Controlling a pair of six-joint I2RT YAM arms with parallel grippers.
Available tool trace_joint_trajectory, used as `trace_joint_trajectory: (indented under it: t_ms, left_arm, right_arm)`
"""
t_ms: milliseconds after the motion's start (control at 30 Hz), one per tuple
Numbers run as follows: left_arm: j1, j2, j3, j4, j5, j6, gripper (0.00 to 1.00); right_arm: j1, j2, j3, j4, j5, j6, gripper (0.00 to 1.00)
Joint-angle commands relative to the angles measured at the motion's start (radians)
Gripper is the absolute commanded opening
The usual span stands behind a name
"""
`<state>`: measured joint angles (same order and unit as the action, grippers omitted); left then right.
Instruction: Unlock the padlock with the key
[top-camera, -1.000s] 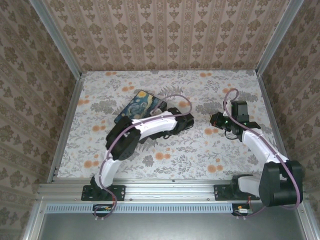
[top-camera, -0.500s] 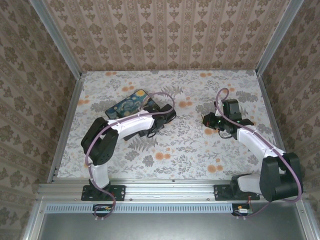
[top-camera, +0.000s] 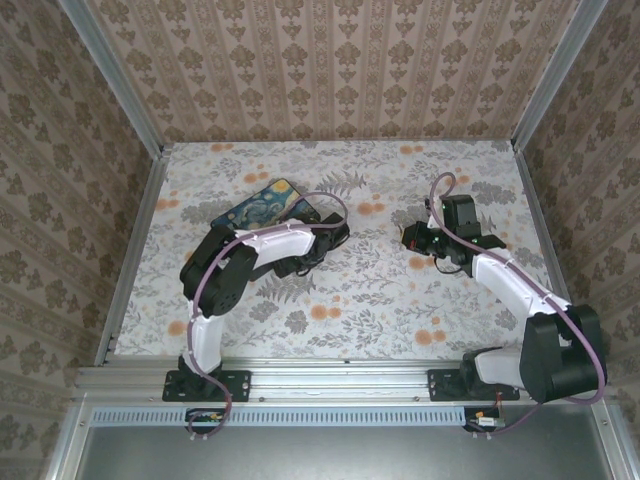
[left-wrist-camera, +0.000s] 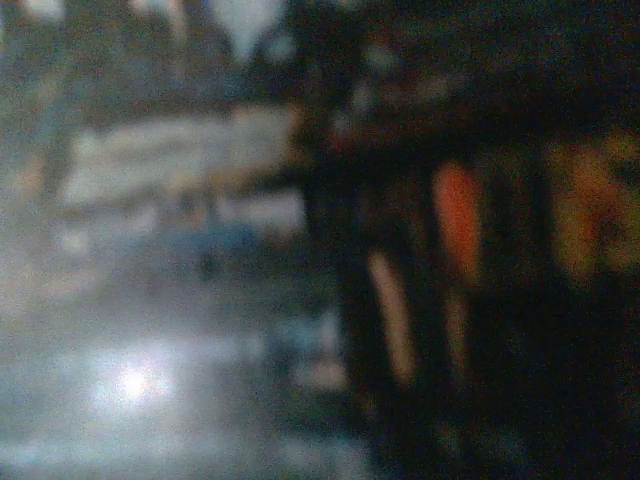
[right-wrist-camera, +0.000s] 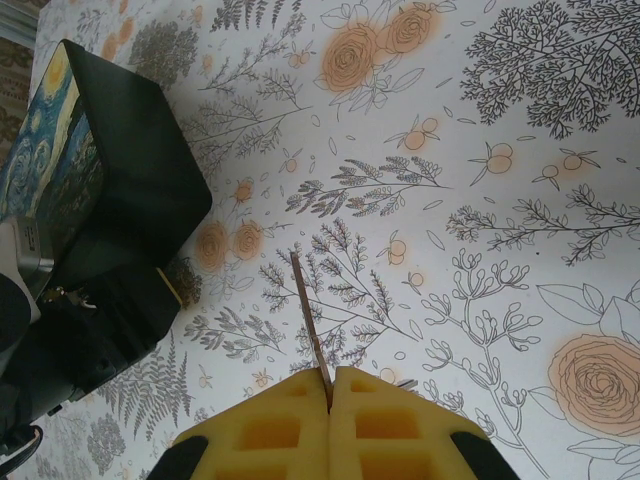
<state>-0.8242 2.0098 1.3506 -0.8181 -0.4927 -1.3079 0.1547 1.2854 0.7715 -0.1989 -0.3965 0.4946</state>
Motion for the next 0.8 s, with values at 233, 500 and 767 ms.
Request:
trace_joint_trajectory:
  t_ms: [233, 500, 767]
  left_arm:
    - [0.004, 0.001, -0.026, 0.062, -0.082, 0.011, 0.68]
    - [-0.003, -0.088, -0.154, 0.212, -0.129, -0.034, 0.62]
    - [-0.025, -0.160, -0.203, 0.258, -0.190, -0.050, 0.62]
  right_arm:
    - [0.035, 0.074, 0.038, 0.054, -0.025, 0.021, 0.00]
    - [0.052, 0.137, 0.043, 0.083, -0.044, 0.025, 0.00]
    - [0.062, 0.170, 0.045, 0.105, -0.057, 0.033, 0.00]
